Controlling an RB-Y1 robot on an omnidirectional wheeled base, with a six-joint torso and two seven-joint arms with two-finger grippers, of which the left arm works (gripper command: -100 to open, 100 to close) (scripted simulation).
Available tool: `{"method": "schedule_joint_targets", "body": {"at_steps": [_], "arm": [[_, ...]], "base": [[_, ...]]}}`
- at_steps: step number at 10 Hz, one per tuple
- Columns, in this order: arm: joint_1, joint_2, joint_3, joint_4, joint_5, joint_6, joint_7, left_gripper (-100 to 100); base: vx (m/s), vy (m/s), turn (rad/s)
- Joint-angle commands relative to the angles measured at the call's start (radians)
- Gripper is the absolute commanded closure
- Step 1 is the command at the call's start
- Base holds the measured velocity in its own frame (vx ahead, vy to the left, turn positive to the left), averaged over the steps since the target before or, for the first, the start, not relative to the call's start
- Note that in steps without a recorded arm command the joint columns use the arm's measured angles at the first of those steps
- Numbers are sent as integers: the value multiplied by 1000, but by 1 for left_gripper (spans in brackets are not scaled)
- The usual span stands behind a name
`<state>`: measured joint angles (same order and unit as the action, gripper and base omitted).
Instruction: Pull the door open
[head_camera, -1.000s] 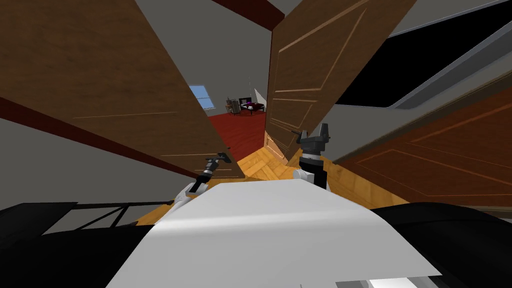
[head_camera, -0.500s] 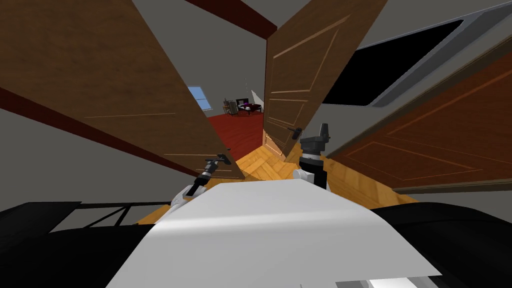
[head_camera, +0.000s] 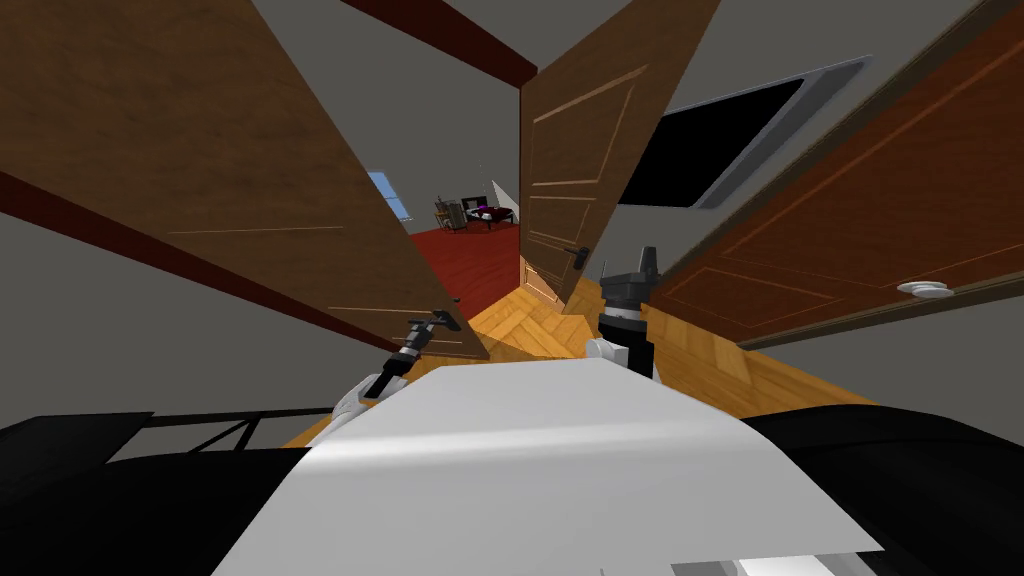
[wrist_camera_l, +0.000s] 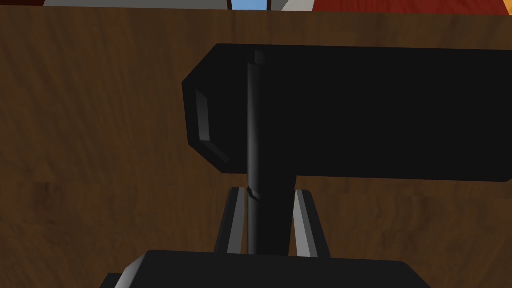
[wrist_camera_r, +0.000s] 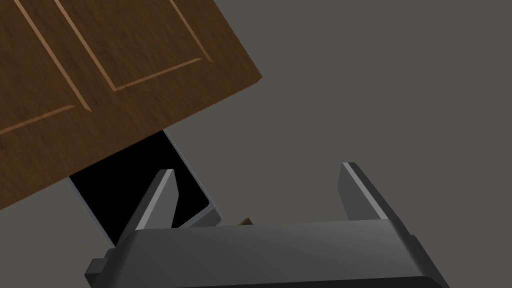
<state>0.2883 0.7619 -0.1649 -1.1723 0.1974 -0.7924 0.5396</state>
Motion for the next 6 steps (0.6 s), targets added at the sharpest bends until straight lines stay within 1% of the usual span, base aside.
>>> {"method": "schedule_joint_targets", "body": {"at_steps": [1,2,3,4,6], "arm": [[9,11,-3,9,0,-24,9,100],[13,17,-6,13,0,-36,14,100],[9,11,-11,15,-3,-30,11,100],[16,17,-16,23,-4,-50,17,100],[22,28,-19,34,-3,-74,24,100]], "base": [[-195,100,-128],[-183,105,-135],[-85,38,-37],[-120,45,-135],[-198,94,-170]]}}
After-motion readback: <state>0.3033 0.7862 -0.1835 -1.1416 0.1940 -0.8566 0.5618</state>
